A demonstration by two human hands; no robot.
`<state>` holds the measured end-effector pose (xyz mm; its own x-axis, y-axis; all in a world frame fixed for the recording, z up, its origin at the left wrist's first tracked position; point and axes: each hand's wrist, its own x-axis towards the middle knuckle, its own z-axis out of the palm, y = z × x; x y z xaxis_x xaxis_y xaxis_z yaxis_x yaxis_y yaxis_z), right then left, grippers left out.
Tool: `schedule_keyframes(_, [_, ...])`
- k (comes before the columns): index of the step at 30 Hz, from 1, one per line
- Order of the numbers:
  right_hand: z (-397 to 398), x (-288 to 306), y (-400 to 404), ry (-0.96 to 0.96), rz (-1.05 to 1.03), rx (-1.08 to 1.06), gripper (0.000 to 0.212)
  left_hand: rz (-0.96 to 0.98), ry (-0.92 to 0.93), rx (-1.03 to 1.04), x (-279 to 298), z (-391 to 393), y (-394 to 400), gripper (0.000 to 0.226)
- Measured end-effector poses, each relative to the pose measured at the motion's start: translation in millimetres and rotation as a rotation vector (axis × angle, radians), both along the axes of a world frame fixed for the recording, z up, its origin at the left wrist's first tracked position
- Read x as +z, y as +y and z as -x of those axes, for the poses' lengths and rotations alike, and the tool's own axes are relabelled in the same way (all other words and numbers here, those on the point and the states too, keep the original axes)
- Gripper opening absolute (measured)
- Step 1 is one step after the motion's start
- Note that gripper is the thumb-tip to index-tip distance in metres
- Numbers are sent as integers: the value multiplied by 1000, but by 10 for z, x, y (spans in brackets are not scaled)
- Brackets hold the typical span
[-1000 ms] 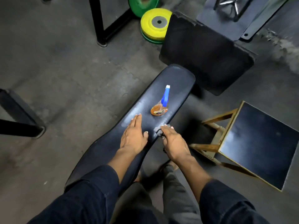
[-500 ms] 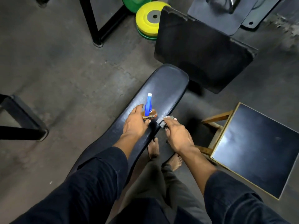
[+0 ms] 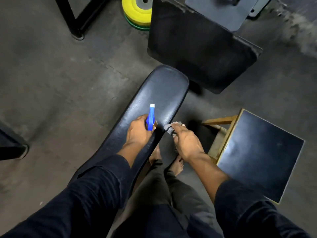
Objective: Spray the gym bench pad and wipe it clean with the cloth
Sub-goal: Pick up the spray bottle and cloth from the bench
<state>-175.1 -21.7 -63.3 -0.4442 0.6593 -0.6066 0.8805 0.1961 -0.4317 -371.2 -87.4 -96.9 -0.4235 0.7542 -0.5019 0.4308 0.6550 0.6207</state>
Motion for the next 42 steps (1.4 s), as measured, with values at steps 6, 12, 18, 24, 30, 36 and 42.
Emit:
schedule_keyframes(6, [-202,-41,179,-11,-17,-145,55,-70,1,-83,143,-172,353,18])
schedule_keyframes(12, [-568,-14,271,-34,-47,-280,55,-147,-23,-225,256,-582,728,24])
schedule_keyframes(18, [-1294,0,339,-71,-69,-352,57,-192,29,-332,358,-1257,970,35])
schedule_keyframes(24, [-2190,11,286,-93,-81,-489,55,-196,-21,-473,511,-2151,1087,25])
schedule_keyframes(30, [-2916,-127,261,-90,-126,-645,38,-229,-68,-492,627,-3061,1193,30])
schedule_keyframes(36, [-3524,-427,223,-175,-140,-673,45,-252,-45,-498,619,-3646,1339,46])
schedule_keyframes(42, [-3822,-531,293,-281,-39,-585,56,-211,41,-555,647,-3906,1410,35])
